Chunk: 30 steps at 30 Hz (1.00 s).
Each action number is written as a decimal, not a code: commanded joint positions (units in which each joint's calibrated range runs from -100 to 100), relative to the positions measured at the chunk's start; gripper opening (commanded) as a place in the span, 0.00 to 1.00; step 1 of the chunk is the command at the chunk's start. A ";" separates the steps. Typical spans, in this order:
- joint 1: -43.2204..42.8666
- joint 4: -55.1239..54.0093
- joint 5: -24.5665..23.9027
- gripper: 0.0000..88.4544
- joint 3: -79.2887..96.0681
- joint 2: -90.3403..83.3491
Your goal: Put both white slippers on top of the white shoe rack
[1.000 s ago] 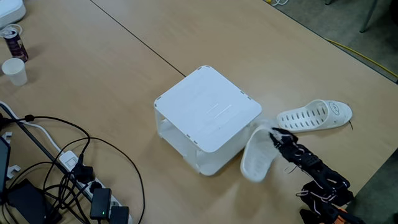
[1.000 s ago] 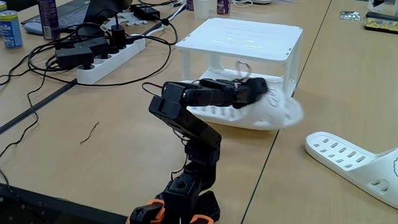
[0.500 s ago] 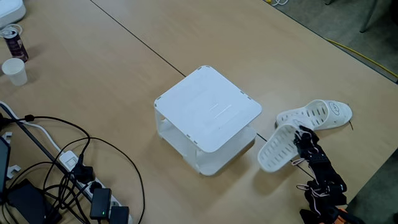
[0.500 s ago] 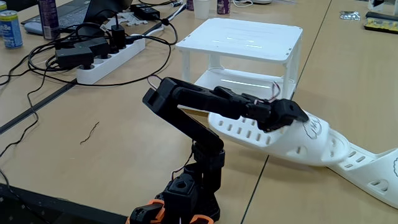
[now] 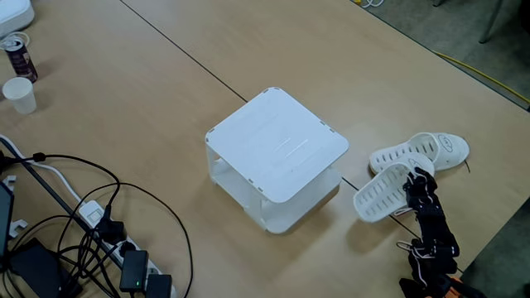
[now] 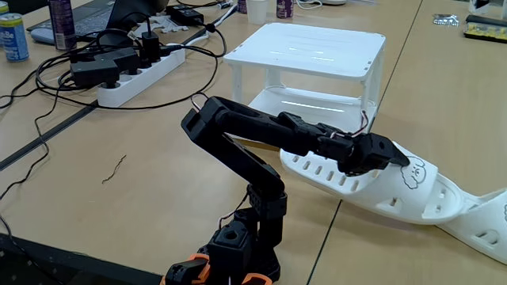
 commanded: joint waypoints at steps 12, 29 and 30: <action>12.56 -0.09 -0.53 0.01 -0.80 -0.91; 18.81 -0.09 -0.24 0.01 -0.80 -0.07; 18.81 -0.09 -0.29 0.01 -0.80 -0.07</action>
